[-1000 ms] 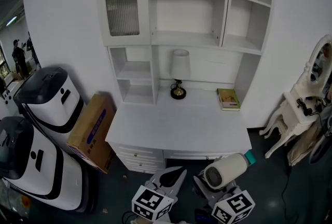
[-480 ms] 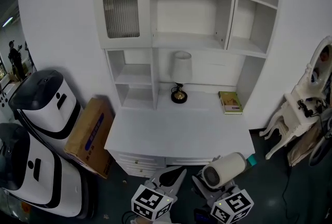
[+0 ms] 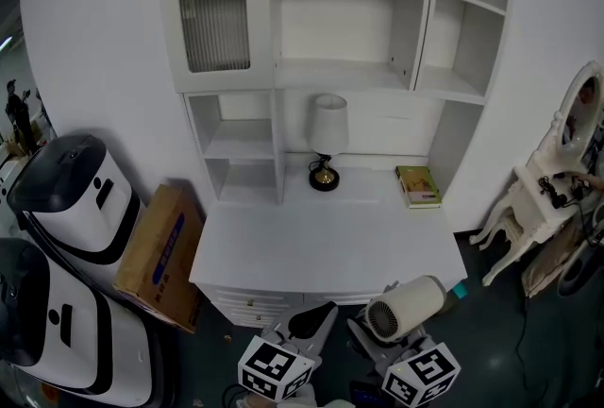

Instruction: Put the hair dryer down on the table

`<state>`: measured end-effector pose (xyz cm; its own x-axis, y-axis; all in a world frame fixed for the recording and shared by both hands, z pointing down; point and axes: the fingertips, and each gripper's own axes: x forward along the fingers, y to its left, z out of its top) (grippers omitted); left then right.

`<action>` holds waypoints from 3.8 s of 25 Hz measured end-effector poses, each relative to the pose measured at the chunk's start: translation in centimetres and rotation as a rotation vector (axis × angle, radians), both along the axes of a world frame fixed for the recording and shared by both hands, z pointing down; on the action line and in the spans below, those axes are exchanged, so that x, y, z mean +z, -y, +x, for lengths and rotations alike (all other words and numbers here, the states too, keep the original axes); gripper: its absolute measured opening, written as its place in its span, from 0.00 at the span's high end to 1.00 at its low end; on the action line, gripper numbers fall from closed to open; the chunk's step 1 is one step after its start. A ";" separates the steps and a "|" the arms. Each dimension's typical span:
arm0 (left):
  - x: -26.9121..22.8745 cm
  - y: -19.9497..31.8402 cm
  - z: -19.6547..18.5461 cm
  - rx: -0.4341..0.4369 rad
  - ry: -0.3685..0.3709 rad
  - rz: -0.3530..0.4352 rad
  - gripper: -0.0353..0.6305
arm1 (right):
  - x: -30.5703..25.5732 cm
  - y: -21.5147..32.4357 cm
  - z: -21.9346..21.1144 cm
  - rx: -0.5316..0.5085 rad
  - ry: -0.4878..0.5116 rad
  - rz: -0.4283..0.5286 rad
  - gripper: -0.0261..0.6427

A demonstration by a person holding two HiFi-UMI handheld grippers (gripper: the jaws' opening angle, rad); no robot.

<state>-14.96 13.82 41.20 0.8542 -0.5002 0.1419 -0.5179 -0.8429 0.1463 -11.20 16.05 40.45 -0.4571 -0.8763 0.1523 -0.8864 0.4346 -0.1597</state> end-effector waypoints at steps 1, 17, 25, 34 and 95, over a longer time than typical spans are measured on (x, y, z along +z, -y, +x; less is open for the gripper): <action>0.0 0.2 -0.2 -0.002 -0.001 0.000 0.95 | 0.1 0.1 -0.1 0.004 0.001 0.000 0.59; 0.5 0.9 -0.7 0.052 0.013 -0.015 0.95 | -0.3 0.9 -0.7 0.058 0.011 0.002 0.59; 0.0 2.5 0.2 0.043 -0.004 -0.017 0.95 | -0.6 2.2 0.2 0.056 0.007 -0.003 0.59; -0.2 5.0 2.6 0.013 -0.005 -0.019 0.95 | -0.8 4.7 2.7 0.033 0.007 -0.004 0.59; -0.7 15.2 16.1 -0.210 0.011 -0.016 0.95 | -0.6 14.9 17.4 -0.156 -0.011 -0.017 0.59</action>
<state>1.12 -1.42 40.45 0.7295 -0.6651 0.1599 -0.6839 -0.7135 0.1524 6.25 1.16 39.86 -0.5856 -0.7921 0.1723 -0.8101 0.5643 -0.1594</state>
